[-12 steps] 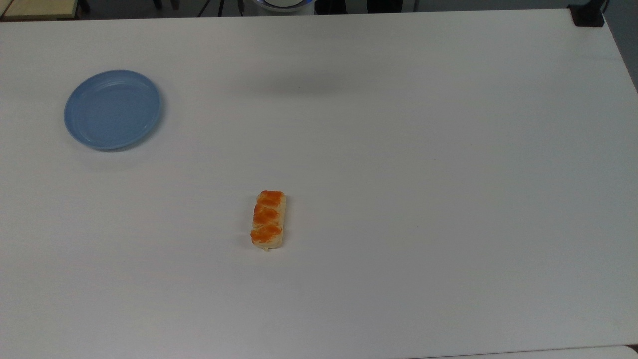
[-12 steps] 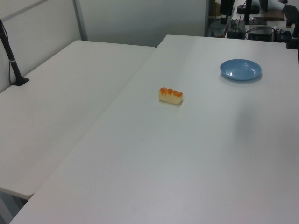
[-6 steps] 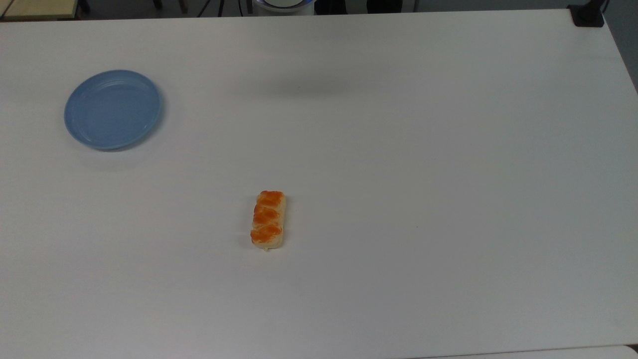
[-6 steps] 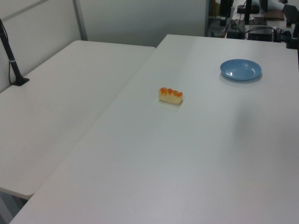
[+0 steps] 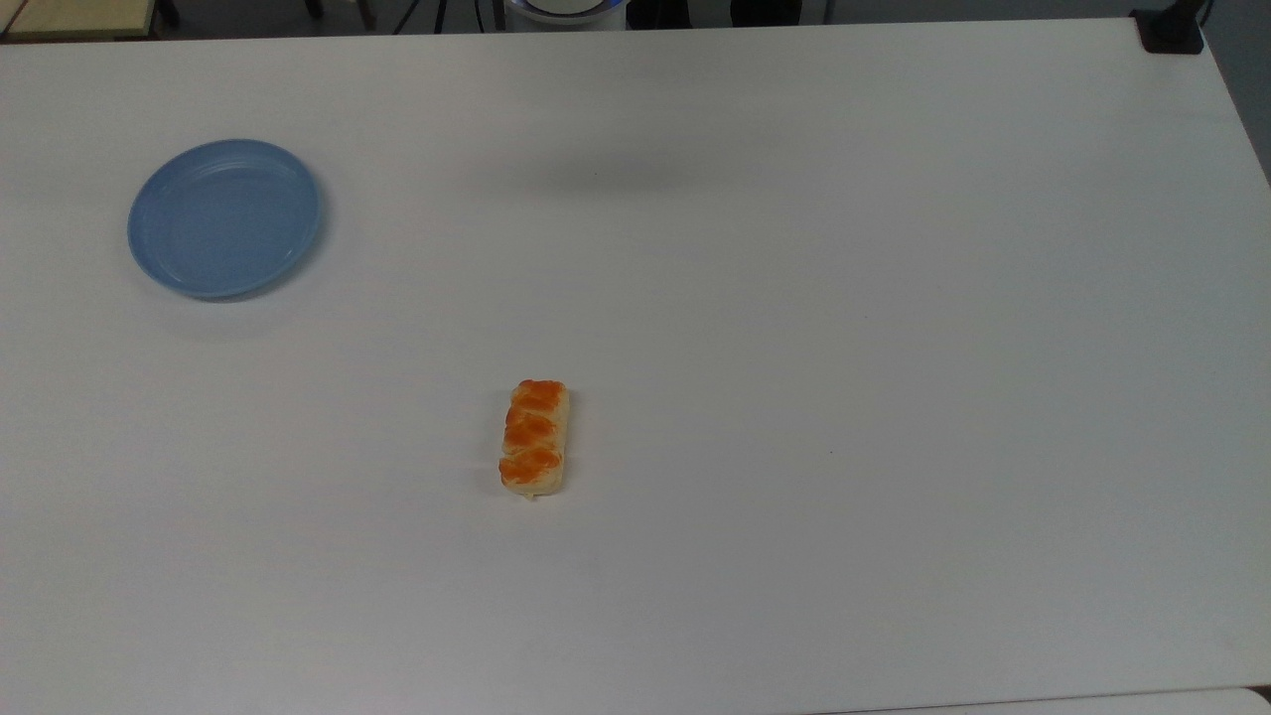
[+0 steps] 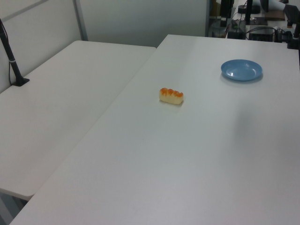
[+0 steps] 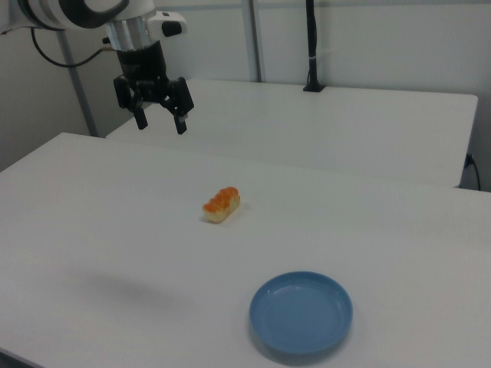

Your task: Put the bread on a plate

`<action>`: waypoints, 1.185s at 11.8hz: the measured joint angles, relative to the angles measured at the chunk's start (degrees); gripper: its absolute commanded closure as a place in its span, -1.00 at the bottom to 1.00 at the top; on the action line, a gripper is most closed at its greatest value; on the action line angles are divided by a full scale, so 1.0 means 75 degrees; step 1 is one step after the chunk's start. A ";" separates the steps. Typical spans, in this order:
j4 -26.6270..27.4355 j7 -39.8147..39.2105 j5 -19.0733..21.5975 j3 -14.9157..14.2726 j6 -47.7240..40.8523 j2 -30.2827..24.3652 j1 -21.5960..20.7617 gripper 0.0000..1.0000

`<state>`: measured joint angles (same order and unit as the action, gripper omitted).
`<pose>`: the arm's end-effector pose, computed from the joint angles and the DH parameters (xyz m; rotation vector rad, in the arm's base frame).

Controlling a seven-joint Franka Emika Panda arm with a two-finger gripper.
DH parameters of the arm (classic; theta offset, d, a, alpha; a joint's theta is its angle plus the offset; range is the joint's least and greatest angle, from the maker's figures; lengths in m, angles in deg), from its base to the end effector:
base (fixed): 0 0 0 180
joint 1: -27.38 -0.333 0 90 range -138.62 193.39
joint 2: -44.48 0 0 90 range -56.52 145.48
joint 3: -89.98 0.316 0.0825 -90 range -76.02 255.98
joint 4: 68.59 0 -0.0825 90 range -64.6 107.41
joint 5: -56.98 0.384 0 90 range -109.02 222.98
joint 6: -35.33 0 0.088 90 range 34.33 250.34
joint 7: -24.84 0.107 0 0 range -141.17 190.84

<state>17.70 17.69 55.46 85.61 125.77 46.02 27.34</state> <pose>0.5625 -0.0448 0.6409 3.1070 0.0760 0.0661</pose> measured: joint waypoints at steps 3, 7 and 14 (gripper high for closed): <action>0.0006 0.0000 0.0000 0.0071 0.0004 0.0159 0.0000 -1.00; 0.0006 0.0000 0.0019 0.0142 0.0047 0.0326 0.0000 -1.00; 0.0006 0.0000 0.0021 0.0149 0.0234 0.0406 0.0000 -1.00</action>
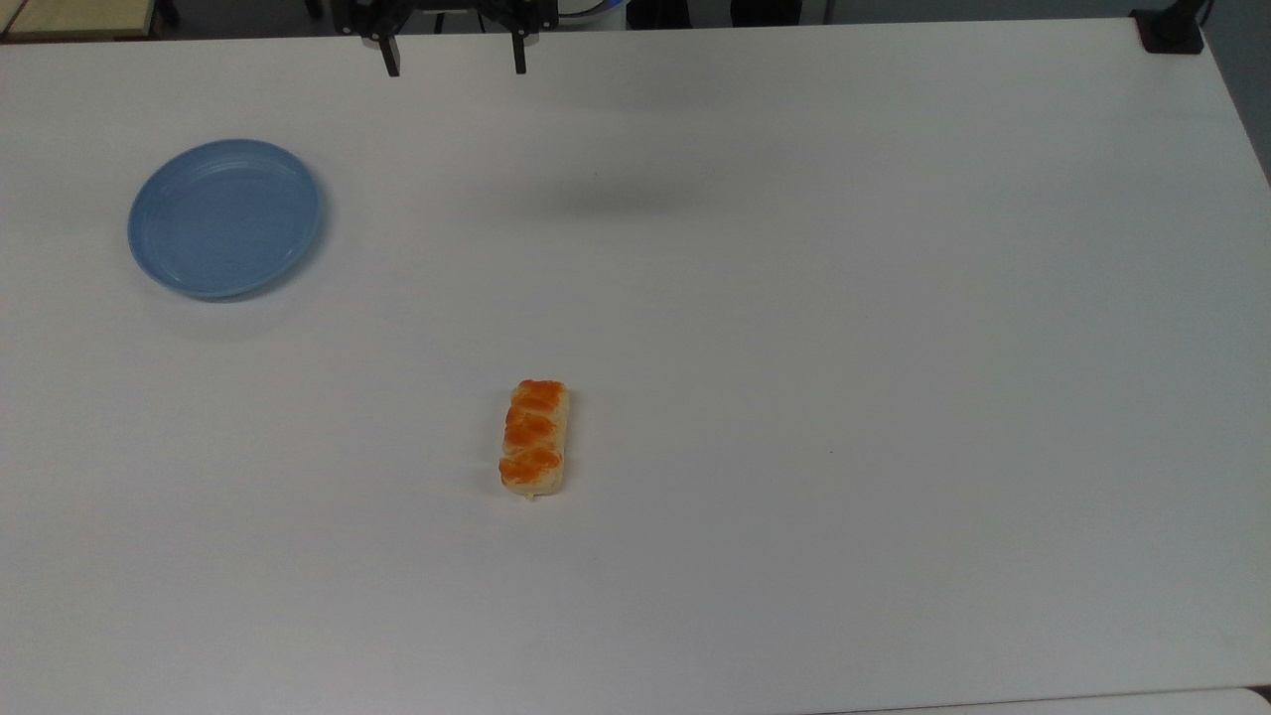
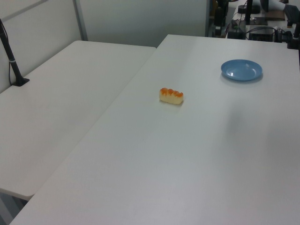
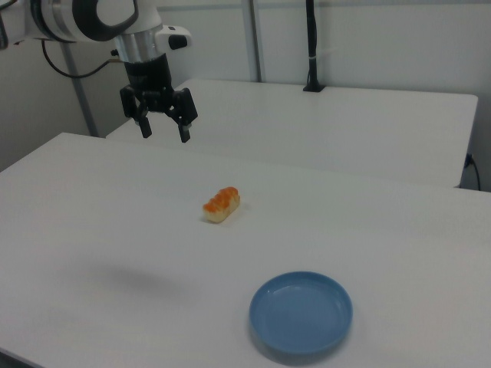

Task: Put the bread on a plate
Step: 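Move the open gripper over the bread roll and lower it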

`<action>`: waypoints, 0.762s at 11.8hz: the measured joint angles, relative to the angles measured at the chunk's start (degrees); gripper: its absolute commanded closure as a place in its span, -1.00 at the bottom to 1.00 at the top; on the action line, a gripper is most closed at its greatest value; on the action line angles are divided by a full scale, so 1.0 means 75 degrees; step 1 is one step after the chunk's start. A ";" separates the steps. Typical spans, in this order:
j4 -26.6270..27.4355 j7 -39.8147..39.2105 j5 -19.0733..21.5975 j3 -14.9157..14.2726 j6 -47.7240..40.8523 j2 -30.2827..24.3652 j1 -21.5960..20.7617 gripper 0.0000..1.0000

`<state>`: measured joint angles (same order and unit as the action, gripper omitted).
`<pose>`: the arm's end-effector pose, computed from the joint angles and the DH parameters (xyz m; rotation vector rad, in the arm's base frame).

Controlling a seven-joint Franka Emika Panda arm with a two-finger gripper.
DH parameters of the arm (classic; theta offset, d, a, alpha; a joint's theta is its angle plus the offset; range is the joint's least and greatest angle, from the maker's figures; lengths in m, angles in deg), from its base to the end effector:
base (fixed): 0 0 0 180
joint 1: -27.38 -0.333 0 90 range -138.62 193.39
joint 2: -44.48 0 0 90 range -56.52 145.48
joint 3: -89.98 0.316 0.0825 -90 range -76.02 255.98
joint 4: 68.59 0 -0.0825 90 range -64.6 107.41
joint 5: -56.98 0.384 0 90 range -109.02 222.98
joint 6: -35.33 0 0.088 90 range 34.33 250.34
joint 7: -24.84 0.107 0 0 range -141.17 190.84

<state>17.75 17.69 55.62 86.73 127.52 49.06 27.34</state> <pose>0.5821 -0.0337 0.6128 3.1094 0.1083 0.0306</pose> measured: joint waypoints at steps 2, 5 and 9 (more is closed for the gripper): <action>0.0000 0.0000 0.0004 0.0004 0.0038 0.0055 0.0000 -1.00; 0.0002 0.0000 0.0012 0.0044 0.0237 0.0231 -0.0005 -1.00; 0.0014 0.0607 0.0460 0.0073 0.1506 0.1128 -0.0066 -1.00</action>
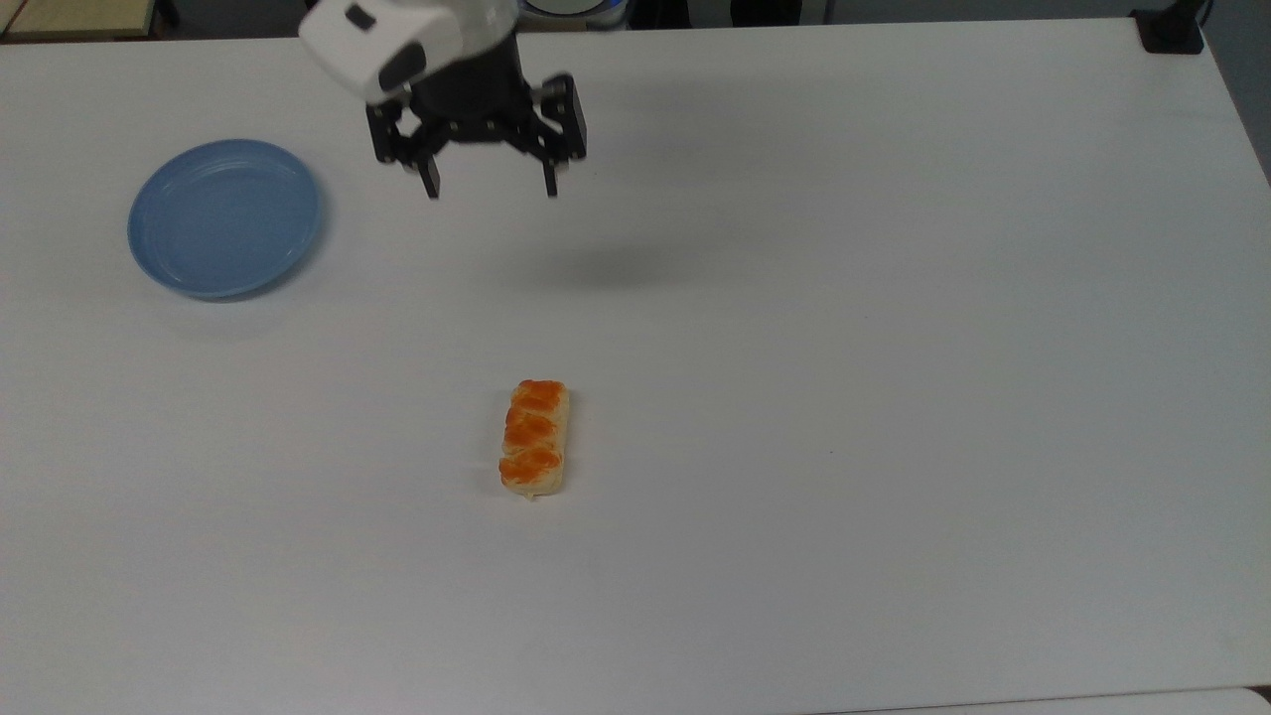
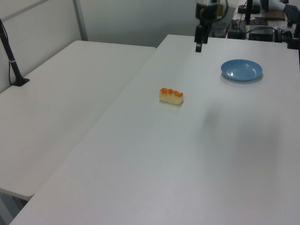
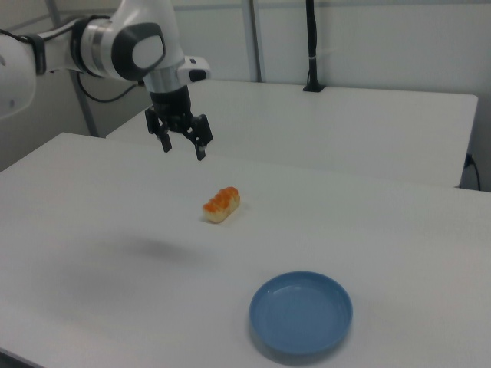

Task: Put the bread on a plate
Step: 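Move the open gripper over the bread roll and lower it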

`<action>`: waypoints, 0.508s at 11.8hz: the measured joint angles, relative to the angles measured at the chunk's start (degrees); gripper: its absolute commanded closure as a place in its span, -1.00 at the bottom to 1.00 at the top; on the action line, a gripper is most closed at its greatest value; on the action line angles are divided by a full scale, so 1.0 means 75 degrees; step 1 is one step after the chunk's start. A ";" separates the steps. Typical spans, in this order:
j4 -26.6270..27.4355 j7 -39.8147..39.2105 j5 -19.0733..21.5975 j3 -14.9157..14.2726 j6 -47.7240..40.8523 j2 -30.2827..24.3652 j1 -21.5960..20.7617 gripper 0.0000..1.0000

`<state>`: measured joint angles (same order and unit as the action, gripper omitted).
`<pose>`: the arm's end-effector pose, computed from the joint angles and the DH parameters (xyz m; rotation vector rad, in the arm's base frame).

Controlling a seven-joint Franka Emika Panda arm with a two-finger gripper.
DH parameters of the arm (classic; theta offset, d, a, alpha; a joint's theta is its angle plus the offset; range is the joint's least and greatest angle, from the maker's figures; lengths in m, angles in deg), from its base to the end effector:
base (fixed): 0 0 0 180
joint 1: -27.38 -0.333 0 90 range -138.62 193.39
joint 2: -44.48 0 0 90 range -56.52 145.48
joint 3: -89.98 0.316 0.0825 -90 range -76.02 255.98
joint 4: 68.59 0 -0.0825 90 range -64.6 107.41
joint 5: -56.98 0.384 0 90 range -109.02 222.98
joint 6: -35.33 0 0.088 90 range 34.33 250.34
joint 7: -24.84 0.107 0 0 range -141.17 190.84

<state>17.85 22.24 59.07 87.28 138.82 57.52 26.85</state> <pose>0.6390 -0.0182 0.5399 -3.1174 -0.0029 -0.1111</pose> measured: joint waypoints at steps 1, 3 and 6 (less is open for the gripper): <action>0.0000 0.0309 0.0001 0.0011 0.0323 0.0284 -0.0061 -1.00; -0.0010 0.0547 0.0001 0.0042 0.0932 0.0779 -0.0190 -1.00; -0.0512 0.0996 0.0001 0.0051 0.1224 0.1612 -0.0334 -1.00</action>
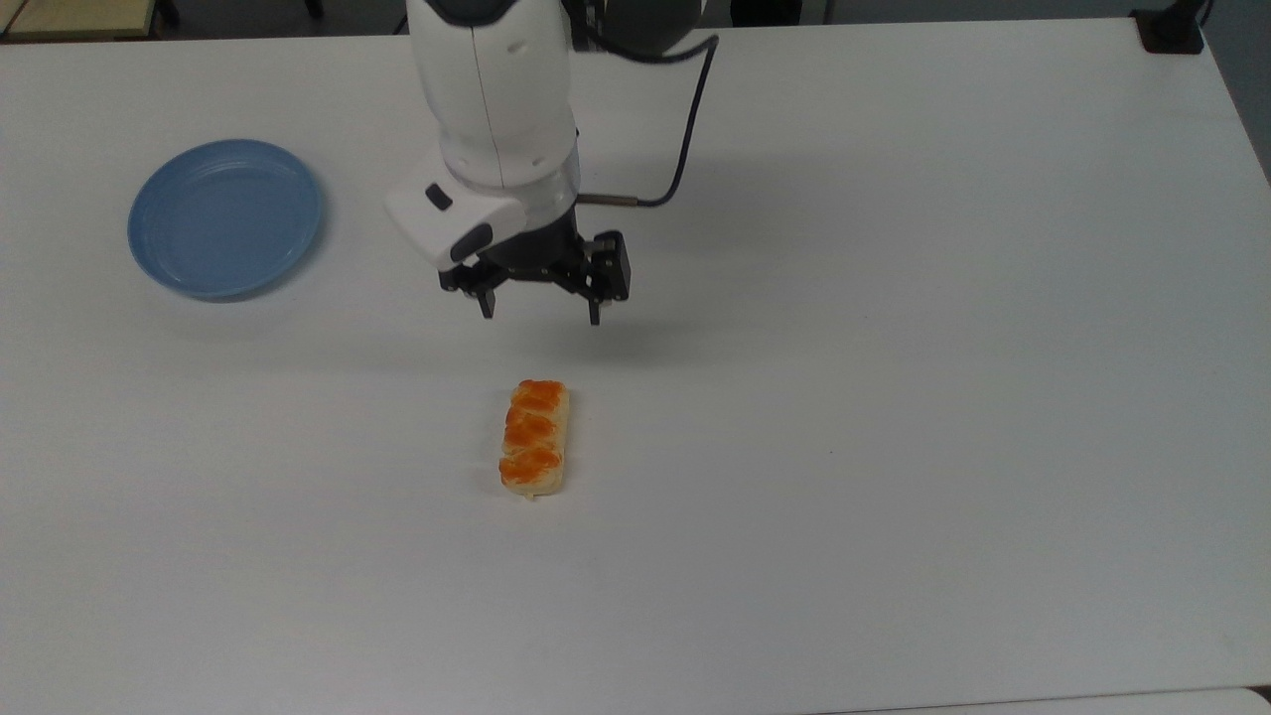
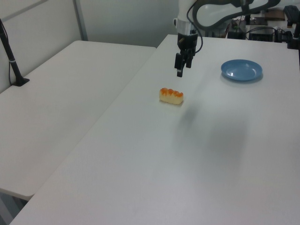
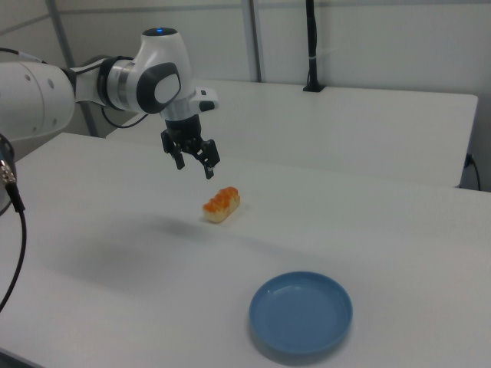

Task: Put the bread on a plate
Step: 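Move the open gripper over the bread roll and lower it, then close the gripper on the bread roll and lift it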

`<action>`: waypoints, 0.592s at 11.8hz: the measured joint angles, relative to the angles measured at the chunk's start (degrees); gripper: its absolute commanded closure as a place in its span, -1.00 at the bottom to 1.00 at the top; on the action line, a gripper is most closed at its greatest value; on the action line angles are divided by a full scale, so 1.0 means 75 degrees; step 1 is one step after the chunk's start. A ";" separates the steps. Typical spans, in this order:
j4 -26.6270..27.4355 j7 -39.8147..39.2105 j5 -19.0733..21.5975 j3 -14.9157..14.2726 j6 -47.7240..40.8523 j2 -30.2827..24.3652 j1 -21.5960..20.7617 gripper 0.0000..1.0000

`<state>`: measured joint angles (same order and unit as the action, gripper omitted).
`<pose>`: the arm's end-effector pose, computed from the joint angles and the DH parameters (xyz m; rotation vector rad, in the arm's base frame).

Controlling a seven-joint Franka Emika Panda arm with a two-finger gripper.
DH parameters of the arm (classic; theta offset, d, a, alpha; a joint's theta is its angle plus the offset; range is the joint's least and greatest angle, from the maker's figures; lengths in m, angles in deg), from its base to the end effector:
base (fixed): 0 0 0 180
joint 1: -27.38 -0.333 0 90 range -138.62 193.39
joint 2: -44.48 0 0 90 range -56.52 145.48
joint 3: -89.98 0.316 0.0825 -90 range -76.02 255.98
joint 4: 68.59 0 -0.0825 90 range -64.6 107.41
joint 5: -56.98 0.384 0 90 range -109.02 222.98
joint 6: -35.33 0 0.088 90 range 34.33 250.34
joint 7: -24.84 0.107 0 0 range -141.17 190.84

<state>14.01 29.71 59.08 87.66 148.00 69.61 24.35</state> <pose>0.6965 0.0156 0.4469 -3.1146 0.1257 -0.1336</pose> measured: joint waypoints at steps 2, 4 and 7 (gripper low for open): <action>-0.0343 0.0142 0.0000 -0.0001 0.0400 0.0471 -0.0001 -1.00; -0.0587 0.0168 -0.0105 0.0000 0.0515 0.0832 -0.0029 -1.00; -0.0884 0.0178 -0.0483 0.0000 0.0517 0.1303 -0.0041 -0.96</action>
<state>7.38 31.05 55.46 87.66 151.88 79.39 24.04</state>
